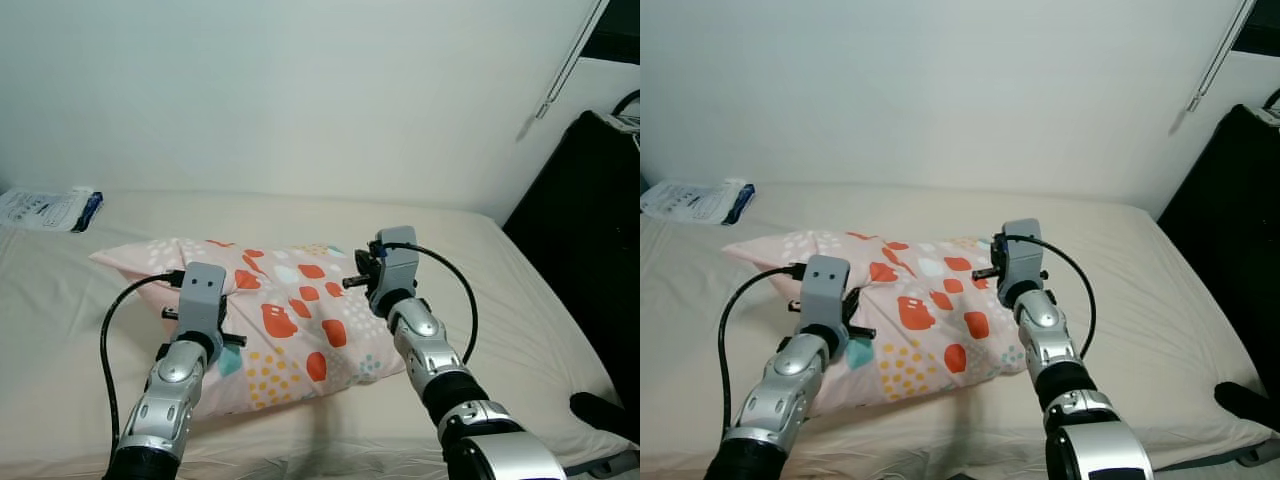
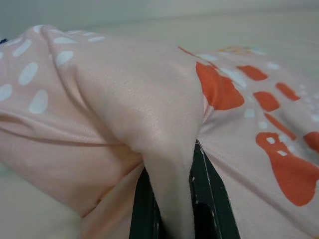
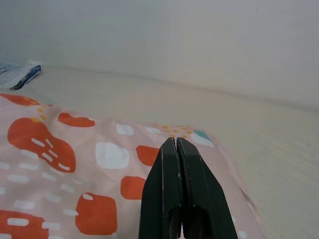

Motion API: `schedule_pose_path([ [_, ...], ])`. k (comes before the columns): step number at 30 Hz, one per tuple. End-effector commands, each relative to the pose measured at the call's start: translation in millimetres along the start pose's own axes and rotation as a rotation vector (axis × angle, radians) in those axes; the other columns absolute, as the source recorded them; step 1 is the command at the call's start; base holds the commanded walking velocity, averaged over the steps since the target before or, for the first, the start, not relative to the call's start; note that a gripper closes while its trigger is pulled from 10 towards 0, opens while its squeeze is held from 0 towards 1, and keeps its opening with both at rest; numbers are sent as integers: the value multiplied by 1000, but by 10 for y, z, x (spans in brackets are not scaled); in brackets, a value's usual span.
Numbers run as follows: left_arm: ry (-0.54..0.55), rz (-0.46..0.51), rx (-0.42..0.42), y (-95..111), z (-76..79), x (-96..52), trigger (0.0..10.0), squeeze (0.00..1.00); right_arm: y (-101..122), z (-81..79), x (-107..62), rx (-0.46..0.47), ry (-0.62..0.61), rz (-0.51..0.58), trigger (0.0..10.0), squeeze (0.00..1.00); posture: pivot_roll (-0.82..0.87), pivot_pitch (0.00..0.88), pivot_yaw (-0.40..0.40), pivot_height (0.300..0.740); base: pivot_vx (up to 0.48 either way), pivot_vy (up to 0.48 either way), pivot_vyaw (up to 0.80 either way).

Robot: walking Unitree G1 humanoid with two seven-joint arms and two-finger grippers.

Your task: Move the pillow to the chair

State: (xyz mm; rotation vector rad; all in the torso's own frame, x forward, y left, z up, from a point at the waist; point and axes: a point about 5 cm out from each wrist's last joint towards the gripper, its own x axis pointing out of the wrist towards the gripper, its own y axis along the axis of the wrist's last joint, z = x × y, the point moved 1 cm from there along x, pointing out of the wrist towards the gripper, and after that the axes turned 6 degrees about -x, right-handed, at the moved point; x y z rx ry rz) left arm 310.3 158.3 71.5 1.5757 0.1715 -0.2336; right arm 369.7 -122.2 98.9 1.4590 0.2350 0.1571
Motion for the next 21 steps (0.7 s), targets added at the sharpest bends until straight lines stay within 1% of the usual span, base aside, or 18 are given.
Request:
schedule_pose_path([
  [1, -9, 12, 35, 39, 43, 20, 10000, 0, -22, 24, 2, 0, -7, -22, 10000, 0, 39, 0, -126, 740, 0, 0, 0],
  [3, -8, 9, 41, 36, 39, 21, 10000, 0, -22, 24, 2, 0, -8, -21, 10000, 0, 39, 0, -126, 740, 0, 0, 0],
  [5, -22, 30, 30, 57, 48, 13, 10000, 0, -17, 29, 2, 6, -14, -17, 10000, 0, 38, 0, -123, 740, 0, 0, 0],
  [8, -24, 49, 36, 74, 54, 12, 10000, 0, -18, 38, 0, 7, -23, -16, 10000, 0, 35, 0, -120, 740, 0, 0, 0],
  [12, -16, 60, 29, 96, 74, 24, 10000, 0, -50, 35, -10, 17, -26, -33, 10000, 0, 33, 0, -119, 740, 0, 0, 0],
  [15, -16, 68, 27, 108, 86, 29, 10000, 0, -68, 33, -19, 33, -31, -36, 10000, 0, 32, 0, -121, 727, 0, 0, 0],
  [17, -16, 68, 27, 108, 86, 29, 10000, 0, -68, 33, -19, 33, -31, -36, 10000, 0, 32, 0, -121, 727, 0, 0, 0],
  [21, -20, 72, 18, 106, 93, 24, 10000, 0, -75, 33, -26, 34, -35, -35, 10000, 0, 32, 0, -119, 707, 0, 0, 0],
])
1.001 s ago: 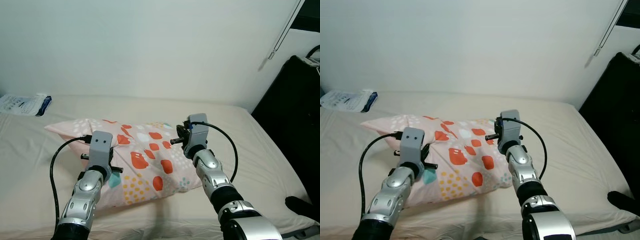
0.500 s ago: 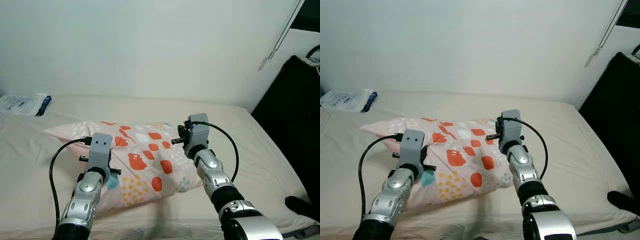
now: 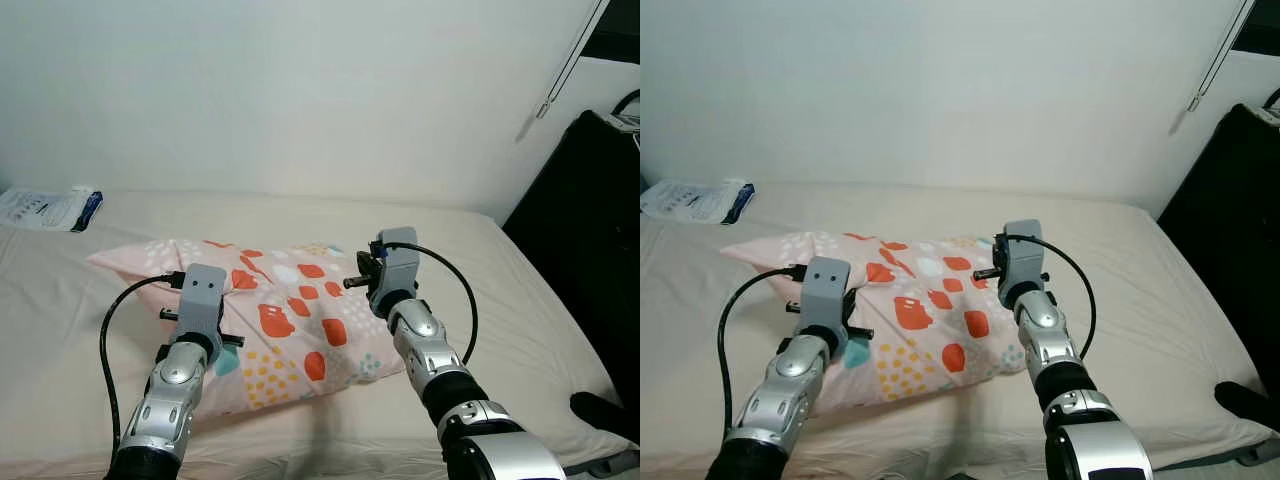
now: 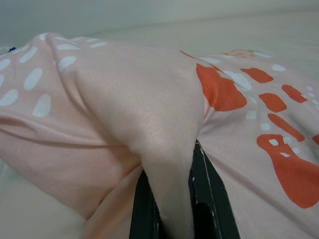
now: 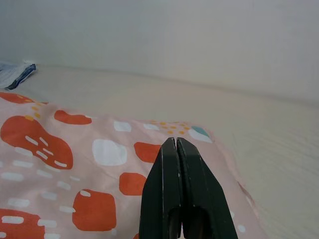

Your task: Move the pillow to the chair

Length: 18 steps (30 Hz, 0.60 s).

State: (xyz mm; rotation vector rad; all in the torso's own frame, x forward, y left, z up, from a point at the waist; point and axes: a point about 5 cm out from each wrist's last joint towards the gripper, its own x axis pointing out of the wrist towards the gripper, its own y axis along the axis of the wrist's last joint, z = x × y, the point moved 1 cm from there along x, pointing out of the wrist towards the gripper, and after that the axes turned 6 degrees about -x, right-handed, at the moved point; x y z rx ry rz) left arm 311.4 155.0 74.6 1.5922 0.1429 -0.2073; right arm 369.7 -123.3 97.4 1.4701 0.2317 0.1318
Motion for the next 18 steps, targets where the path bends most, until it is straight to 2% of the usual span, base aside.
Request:
schedule_pose_path([
  [1, -20, 37, 3, 72, 60, 23, 10000, 0, -59, 26, -24, 22, -18, -21, 10000, 0, 32, 0, -119, 707, 0, 0, 0],
  [10, -47, 8, 31, 23, 28, 21, 10000, 0, -57, 46, -26, 28, -24, -20, 10000, 0, 35, 0, -118, 672, 0, 0, 0],
  [13, -93, -13, 74, -8, 24, 38, 10000, 0, -61, 54, -29, 28, -28, -22, 10000, 0, 33, 0, -116, 662, 0, 0, 0],
  [16, -138, -44, 167, -43, -35, 90, 10000, 0, -57, 64, -28, 24, -32, -23, 10000, 0, 29, 0, -115, 647, 0, 0, 0],
  [18, -140, -46, 176, -44, -43, 96, 10000, 0, -56, 65, -28, 24, -33, -23, 10000, 0, 29, 0, -114, 642, 0, 0, 0],
])
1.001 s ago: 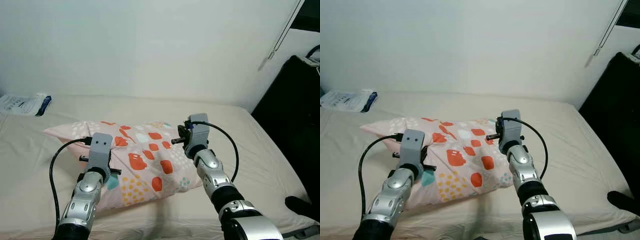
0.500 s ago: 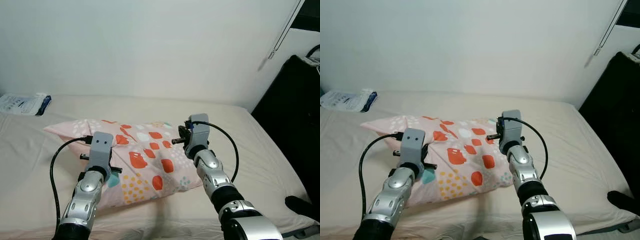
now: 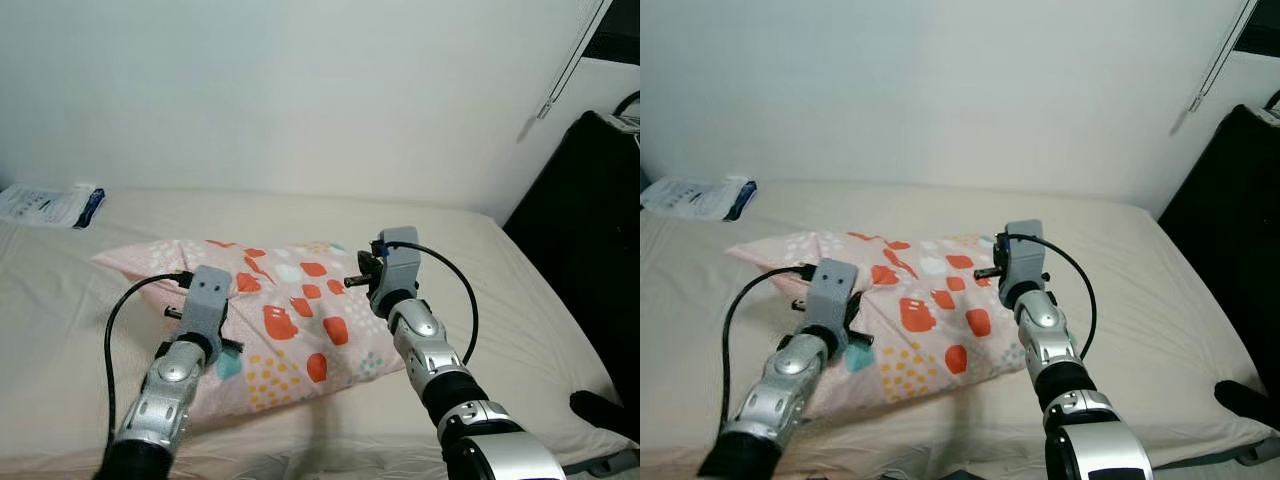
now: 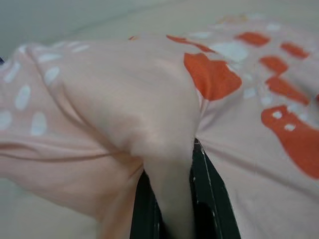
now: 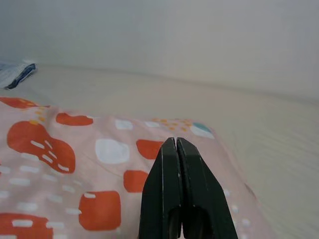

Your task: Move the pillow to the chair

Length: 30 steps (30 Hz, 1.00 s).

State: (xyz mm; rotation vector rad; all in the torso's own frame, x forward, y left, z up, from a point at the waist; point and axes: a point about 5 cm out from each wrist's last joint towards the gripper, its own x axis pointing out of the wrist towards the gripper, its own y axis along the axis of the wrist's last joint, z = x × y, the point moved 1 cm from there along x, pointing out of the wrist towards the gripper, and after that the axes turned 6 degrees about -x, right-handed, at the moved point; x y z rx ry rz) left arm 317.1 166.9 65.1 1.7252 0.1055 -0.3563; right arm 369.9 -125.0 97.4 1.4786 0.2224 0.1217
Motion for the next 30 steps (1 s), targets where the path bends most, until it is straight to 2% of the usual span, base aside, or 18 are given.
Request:
schedule_pose_path([
  [1, -36, 23, 47, 63, 42, 44, 10000, 0, -50, 55, -25, 17, -22, -18, 10000, 0, 26, 0, -111, 642, 0, 0, 0],
  [7, -5, 42, 63, 168, -56, 106, 10000, 0, -35, 87, -27, 16, -27, -11, 10000, 0, 24, 0, -105, 642, 0, 0, 0],
  [10, 20, 79, 1, 249, -46, 124, 10000, 0, -36, 119, -33, 19, -43, -12, 10000, 0, 24, 0, -96, 642, 0, 0, 0],
  [15, 1, 81, -18, 224, 49, 123, 10000, 0, -62, 116, -48, 26, -50, -16, 10000, 0, 29, 0, -93, 622, 0, 0, 0],
  [22, -8, 76, -23, 193, 84, 86, 10000, 0, -66, 97, -58, 35, -57, -8, 10000, 0, 40, 0, -80, 617, 0, 0, 0],
  [30, 0, 58, -2, 158, 10, 37, 10000, 0, -101, 114, -84, 49, -81, -11, 10000, 0, 56, 58, -51, 617, 0, 0, 0],
])
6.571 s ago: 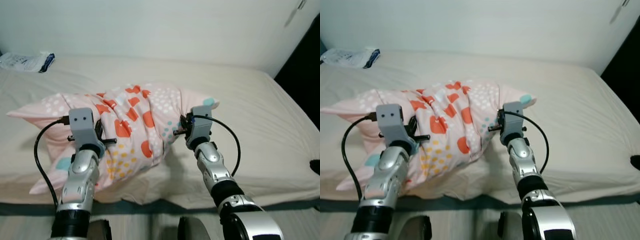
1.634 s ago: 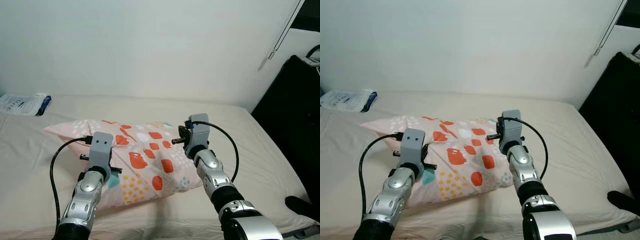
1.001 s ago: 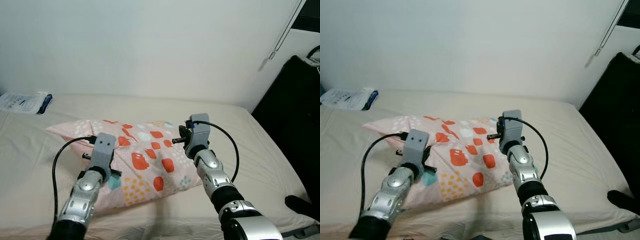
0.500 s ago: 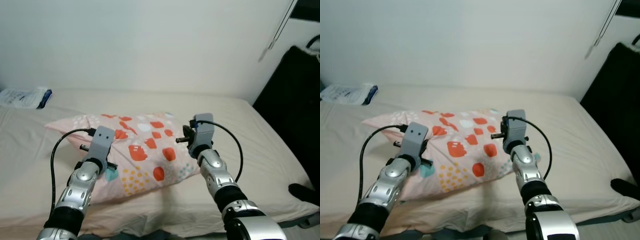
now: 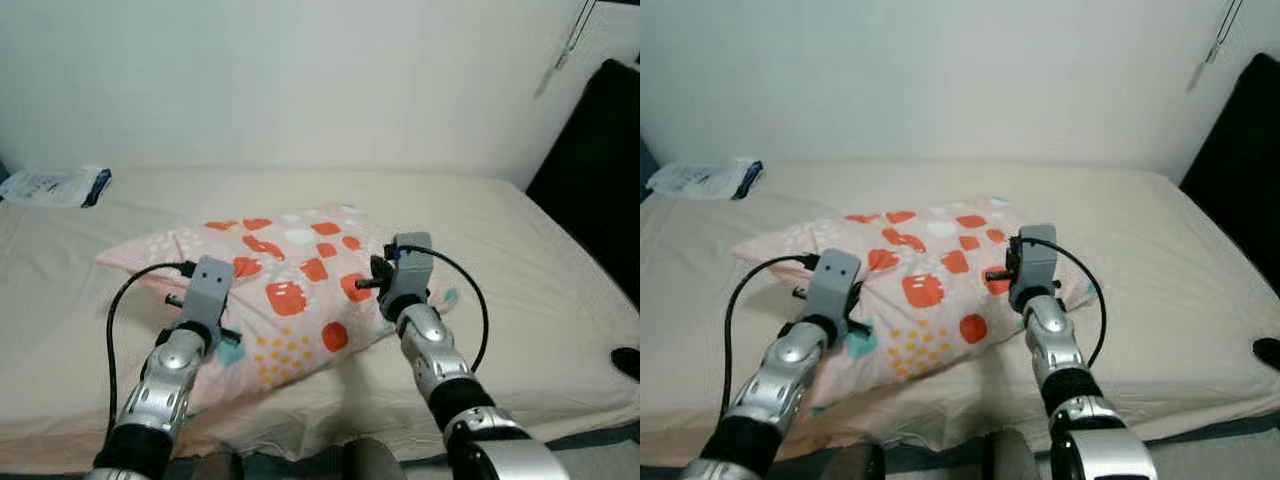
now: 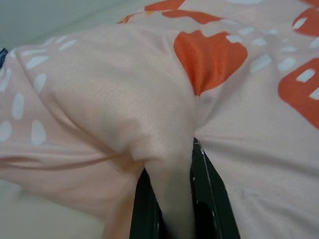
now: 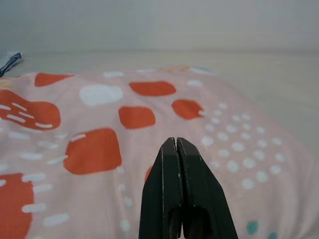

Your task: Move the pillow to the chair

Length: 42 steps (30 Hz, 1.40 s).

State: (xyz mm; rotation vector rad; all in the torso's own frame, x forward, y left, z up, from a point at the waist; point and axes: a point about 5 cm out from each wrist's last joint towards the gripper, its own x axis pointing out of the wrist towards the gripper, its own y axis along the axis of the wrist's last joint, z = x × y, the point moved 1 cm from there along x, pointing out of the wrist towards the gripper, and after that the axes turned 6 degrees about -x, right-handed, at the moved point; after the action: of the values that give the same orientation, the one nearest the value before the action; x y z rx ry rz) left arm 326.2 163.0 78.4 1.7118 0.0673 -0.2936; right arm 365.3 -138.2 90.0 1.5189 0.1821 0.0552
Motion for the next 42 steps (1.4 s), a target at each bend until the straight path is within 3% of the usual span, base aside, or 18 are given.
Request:
schedule_pose_path([
  [1, -19, -4, 14, 1, 6, -15, 10000, 0, -13, 4, -16, 8, -13, 4, 10000, 0, 56, 58, -51, 617, 0, 0, 0],
  [11, 4, -19, 67, 25, -185, -53, 10000, 0, -37, 66, -45, 13, -41, 0, 10000, 0, 63, 124, -22, 617, 0, 0, 0],
  [19, 26, -28, 88, 38, -354, -67, 10000, 0, -26, 116, -54, 9, -56, 2, 10000, 0, 54, 126, -23, 577, 0, 0, 0],
  [34, 23, -27, 67, 93, -418, -28, 10000, 0, 25, 190, -46, 1, -80, 15, 10000, 0, 37, 146, -14, 577, 0, 0, 0],
  [42, -13, -28, 105, 170, -395, 50, 10000, 0, 50, 258, -35, -3, -97, 15, 10000, 0, 37, 160, -1, 577, 0, 0, 0],
])
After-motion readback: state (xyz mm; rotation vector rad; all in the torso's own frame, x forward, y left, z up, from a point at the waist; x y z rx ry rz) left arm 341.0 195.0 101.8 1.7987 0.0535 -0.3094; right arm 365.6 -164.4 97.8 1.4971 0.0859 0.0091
